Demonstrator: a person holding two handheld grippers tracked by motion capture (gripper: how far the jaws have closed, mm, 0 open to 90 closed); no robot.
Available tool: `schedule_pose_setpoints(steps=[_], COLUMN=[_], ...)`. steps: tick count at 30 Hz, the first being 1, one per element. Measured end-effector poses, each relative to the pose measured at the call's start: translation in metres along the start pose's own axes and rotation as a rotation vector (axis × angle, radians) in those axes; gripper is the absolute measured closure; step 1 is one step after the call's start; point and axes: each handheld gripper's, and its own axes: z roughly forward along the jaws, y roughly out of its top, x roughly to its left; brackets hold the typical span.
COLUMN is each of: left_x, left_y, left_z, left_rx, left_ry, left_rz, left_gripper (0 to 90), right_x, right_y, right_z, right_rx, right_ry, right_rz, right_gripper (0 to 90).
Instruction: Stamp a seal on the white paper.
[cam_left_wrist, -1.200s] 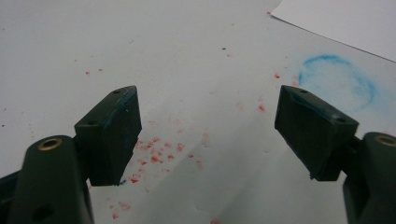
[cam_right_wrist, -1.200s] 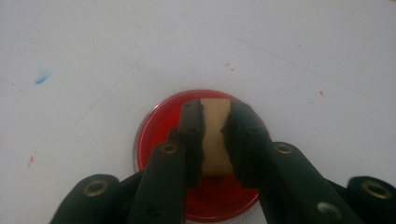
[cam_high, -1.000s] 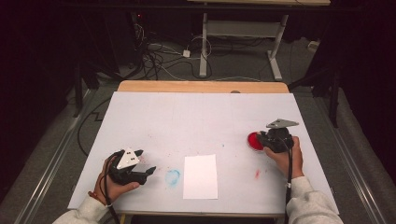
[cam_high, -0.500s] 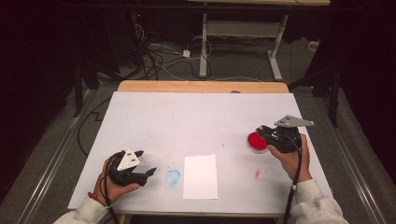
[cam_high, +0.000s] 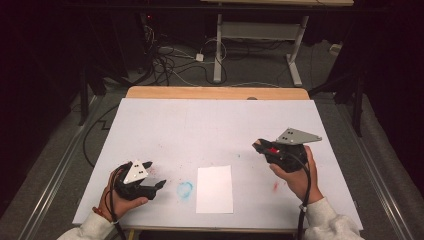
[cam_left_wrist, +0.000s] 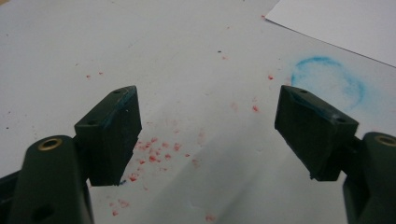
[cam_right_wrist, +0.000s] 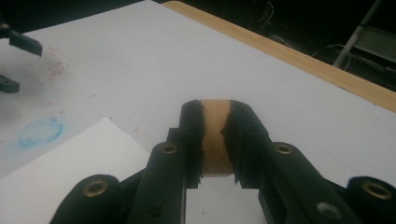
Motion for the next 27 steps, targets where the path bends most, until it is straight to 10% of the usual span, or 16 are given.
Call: schedule_pose_setpoints(steps=[27], left_x=[-0.001], left_y=[0.001], left_z=[0.002], left_rx=[0.005], left_ry=[0.003], left_rz=[0.006], left_gripper=[21.6], right_x=[0.085], right_y=[-0.007], right_z=[0.045], right_rx=[0.098], right_ry=[0.191], right_rz=[-0.187], right_gripper=[76.2])
